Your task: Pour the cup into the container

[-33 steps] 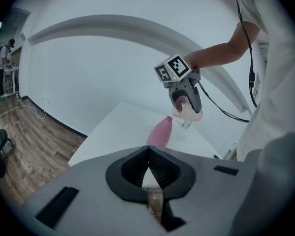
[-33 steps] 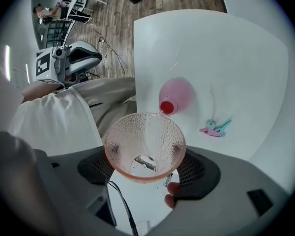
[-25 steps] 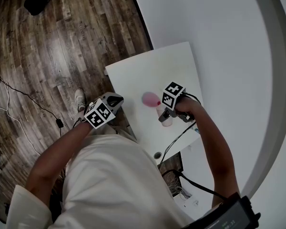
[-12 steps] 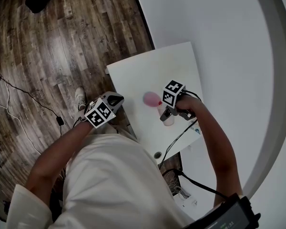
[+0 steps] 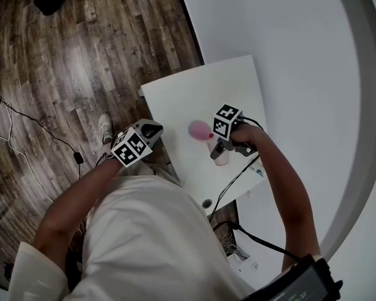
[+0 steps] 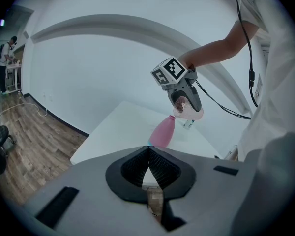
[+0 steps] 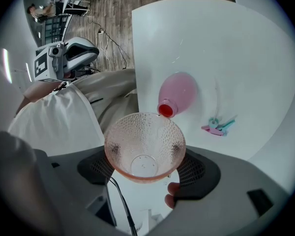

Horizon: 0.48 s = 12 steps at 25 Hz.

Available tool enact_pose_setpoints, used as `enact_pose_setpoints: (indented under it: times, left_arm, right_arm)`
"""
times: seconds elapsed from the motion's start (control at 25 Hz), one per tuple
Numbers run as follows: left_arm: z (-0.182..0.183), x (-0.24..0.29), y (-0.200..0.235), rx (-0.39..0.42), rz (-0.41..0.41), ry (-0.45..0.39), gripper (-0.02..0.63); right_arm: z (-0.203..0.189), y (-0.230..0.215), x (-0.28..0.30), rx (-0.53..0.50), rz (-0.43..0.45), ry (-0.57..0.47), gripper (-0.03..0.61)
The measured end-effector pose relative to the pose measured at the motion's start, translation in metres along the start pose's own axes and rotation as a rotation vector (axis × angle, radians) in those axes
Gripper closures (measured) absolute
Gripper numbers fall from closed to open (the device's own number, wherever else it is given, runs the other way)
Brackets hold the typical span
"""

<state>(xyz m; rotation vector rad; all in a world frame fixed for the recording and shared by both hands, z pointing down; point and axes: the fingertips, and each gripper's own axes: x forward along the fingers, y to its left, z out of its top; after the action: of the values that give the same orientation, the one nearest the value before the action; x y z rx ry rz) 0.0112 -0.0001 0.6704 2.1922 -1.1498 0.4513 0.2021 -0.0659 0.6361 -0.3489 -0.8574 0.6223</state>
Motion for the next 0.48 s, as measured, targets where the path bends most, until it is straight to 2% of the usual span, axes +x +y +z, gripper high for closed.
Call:
enact_pose_setpoints:
  times: [0.32, 0.48]
  left_arm:
    - [-0.003, -0.008, 0.001, -0.006, 0.012, 0.001, 0.603]
    - [-0.007, -0.011, -0.001, -0.010, 0.017, 0.002, 0.603]
  right_arm:
    - [0.000, -0.002, 0.000, 0.003, 0.035, 0.043, 0.206]
    - [-0.002, 0.002, 0.002, 0.005, 0.067, 0.097, 0.206]
